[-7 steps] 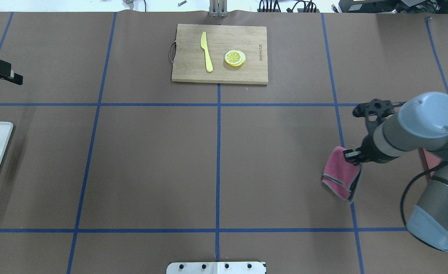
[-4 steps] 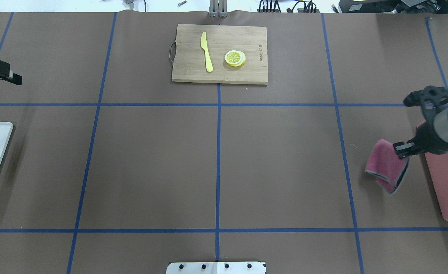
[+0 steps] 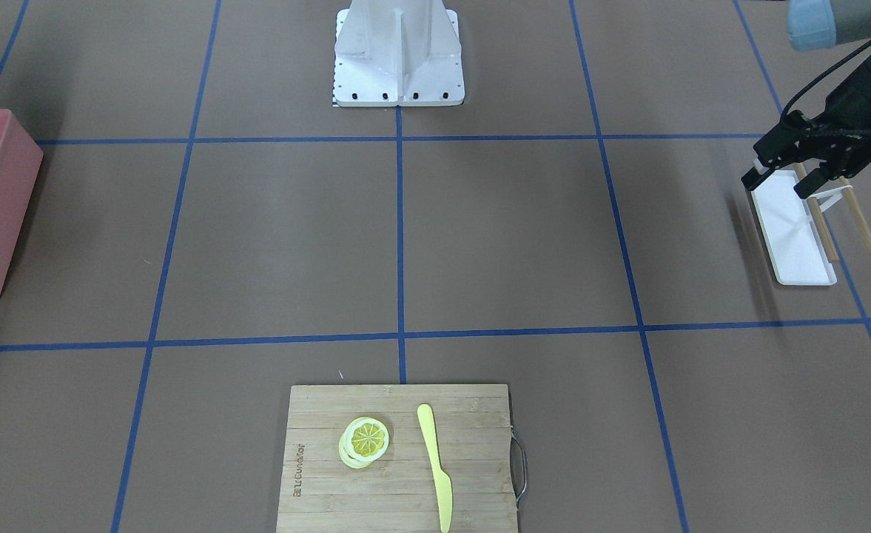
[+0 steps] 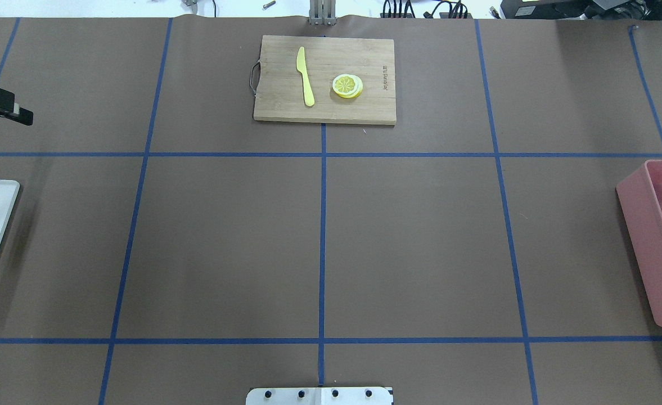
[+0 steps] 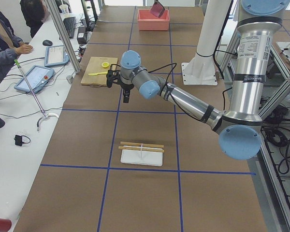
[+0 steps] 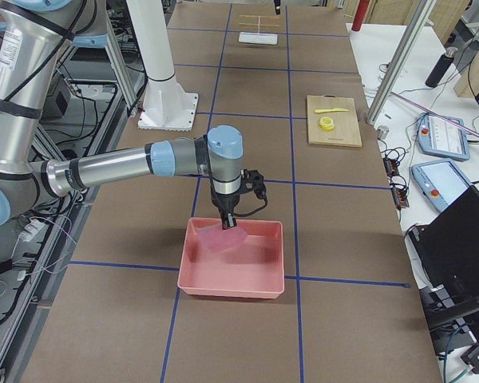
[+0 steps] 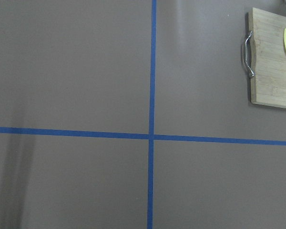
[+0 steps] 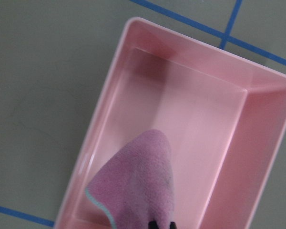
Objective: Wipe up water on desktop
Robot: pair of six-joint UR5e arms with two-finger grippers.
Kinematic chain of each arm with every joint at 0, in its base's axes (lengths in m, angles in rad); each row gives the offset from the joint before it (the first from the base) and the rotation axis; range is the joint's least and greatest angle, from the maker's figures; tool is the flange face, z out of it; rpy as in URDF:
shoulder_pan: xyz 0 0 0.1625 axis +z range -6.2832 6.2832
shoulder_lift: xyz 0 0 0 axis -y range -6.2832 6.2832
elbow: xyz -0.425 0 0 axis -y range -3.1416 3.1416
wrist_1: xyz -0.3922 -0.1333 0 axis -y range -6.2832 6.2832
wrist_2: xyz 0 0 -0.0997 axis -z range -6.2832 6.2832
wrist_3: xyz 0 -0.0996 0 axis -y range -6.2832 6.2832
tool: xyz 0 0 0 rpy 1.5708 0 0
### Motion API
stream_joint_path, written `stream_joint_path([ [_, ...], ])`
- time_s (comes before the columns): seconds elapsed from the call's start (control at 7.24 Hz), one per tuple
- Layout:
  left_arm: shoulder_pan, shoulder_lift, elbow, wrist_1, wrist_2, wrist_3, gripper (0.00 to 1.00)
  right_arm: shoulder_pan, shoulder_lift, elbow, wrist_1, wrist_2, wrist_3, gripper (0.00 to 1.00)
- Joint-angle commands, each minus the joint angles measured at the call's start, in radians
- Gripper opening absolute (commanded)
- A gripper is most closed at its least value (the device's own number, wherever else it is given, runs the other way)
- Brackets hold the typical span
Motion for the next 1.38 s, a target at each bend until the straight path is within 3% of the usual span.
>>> stream_joint_path([
  [0.0,-0.001,0.002,0.002,0.0,0.0,0.0,0.98,0.046,0.007,-0.073,-0.021,0.009,-0.087,0.99],
  [0.41,-0.019,0.016,0.013,0.003,0.024,0.084,0.98,0.046,0.017,-0.076,-0.021,0.039,-0.084,1.0],
  [0.83,-0.208,0.118,0.125,0.085,0.12,0.678,0.98,0.046,0.019,-0.082,-0.022,0.073,-0.013,1.0],
  [1.24,-0.332,0.181,0.196,0.19,0.107,0.969,0.98,0.063,0.036,-0.082,-0.021,0.072,0.066,1.0],
])
